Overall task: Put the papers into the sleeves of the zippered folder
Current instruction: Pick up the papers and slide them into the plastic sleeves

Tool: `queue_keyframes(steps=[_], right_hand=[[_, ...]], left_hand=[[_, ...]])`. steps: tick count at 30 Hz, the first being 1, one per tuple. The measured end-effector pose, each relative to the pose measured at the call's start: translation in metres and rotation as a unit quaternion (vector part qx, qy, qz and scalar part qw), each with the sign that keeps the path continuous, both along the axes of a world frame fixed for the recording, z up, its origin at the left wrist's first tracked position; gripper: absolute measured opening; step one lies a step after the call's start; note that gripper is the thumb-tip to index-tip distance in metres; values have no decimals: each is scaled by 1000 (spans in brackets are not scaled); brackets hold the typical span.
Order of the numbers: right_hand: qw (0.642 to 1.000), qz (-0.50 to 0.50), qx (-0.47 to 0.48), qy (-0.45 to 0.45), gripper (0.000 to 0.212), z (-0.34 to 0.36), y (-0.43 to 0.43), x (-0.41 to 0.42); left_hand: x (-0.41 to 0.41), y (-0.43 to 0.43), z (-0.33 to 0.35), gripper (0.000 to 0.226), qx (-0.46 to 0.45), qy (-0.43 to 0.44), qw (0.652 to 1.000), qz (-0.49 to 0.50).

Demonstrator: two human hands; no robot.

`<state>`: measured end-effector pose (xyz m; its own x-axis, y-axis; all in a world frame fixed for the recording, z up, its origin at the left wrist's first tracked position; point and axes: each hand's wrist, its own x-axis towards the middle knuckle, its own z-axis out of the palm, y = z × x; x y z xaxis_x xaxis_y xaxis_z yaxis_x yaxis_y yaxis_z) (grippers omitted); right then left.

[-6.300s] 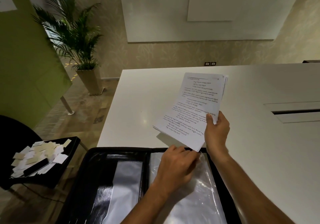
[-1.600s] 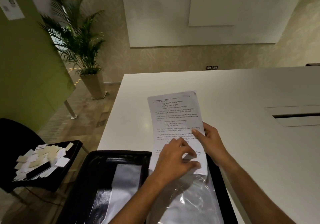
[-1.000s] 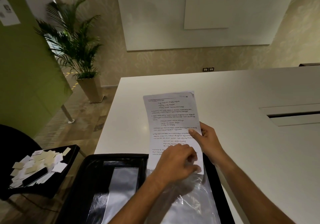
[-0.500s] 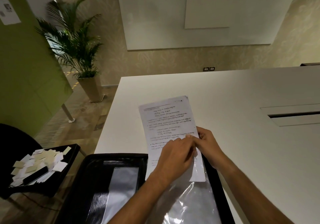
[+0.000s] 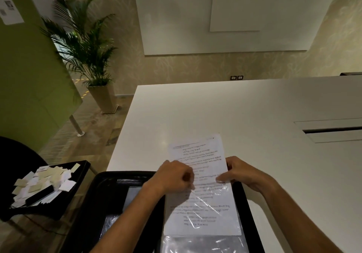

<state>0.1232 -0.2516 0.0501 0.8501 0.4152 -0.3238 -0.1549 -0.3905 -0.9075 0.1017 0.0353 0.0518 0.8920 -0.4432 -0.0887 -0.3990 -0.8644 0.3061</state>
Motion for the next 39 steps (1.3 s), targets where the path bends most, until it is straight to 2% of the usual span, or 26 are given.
queue_keyframes(steps=[3, 5, 7, 8, 10, 15, 17, 24, 30, 35, 37, 39], right_hand=[[999, 34, -35, -13, 27, 4, 1, -1], [999, -9, -25, -46, 12, 3, 8, 0], [993, -93, 17, -65, 3, -3, 16, 4], [989, -128, 36, -65, 5, -5, 18, 7], [985, -150, 52, -61, 25, -11, 21, 15], [997, -77, -17, -23, 41, -1, 10, 24], [996, -88, -24, -1, 49, 4, 6, 28], [989, -144, 37, 10, 70, -5, 20, 41], [992, -109, 28, -52, 45, -3, 27, 43], [993, -26, -65, -100, 65, 13, 21, 48], [992, 17, -84, -95, 64, 17, 18, 51], [988, 26, -105, -111, 54, 18, 19, 52]], left_hand=[[1, 12, -12, 16, -7, -15, 1000, 10], [-1, 12, -19, 17, -24, -35, 999, 23], [-4, 13, -24, 19, -61, -31, 997, 40], [-5, 13, -25, 21, -74, -34, 996, 47], [-7, 13, -26, 24, -79, -50, 994, 51], [-7, 16, -21, 26, -131, 9, 989, 61], [-5, 17, -21, 26, -125, 12, 990, 64], [-2, 12, -31, 23, -142, 32, 987, 63], [4, 14, -27, 23, -167, 28, 984, 49], [3, 18, -31, 26, -173, -1, 984, 40], [1, 18, -31, 28, -167, -13, 985, 37], [0, 17, -30, 27, -162, -16, 986, 37]])
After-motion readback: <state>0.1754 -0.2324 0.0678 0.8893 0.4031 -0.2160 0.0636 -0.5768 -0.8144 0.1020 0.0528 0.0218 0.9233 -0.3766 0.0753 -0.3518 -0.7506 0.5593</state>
